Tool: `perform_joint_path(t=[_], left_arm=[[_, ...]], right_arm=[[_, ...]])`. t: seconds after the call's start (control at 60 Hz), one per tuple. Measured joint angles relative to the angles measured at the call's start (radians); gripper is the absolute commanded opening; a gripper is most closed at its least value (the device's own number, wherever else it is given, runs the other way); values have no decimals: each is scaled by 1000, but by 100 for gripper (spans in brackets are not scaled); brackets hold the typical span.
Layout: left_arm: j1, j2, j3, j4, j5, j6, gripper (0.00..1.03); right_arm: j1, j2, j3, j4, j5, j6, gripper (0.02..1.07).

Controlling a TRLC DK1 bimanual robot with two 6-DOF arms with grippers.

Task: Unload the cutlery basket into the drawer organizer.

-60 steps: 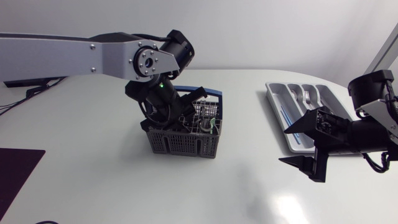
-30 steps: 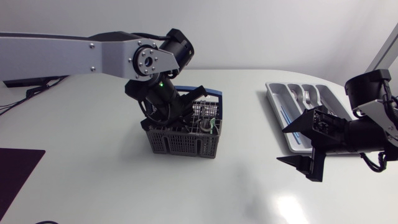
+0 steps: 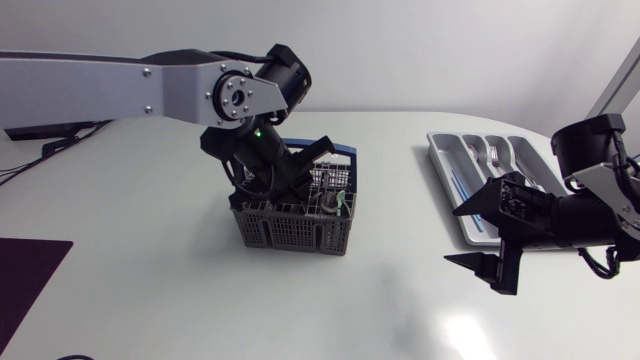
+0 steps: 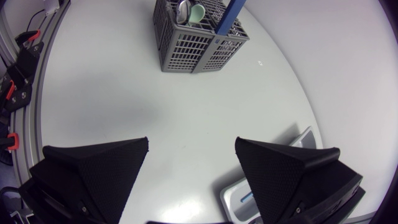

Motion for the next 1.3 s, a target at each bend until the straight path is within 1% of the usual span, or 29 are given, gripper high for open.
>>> perform_joint_path(t=[0.383, 0.567, 0.867, 1.067, 1.3], left_arm=[[11, -16, 0, -6, 29, 0, 4], [24, -55, 0, -6, 40, 1, 4], [25, -124, -3, -9, 76, 4, 4], [25, -170, -10, -9, 81, 4, 4], [25, -215, -15, -42, 84, 20, 4]], right_arm=[[33, -1, -1, 0, 21, 20, 102], [57, -1, -1, 4, 34, 31, 102], [96, -6, -1, 16, 59, 56, 102], [119, -17, -1, 16, 71, 80, 102], [153, -27, -1, 16, 74, 106, 102]])
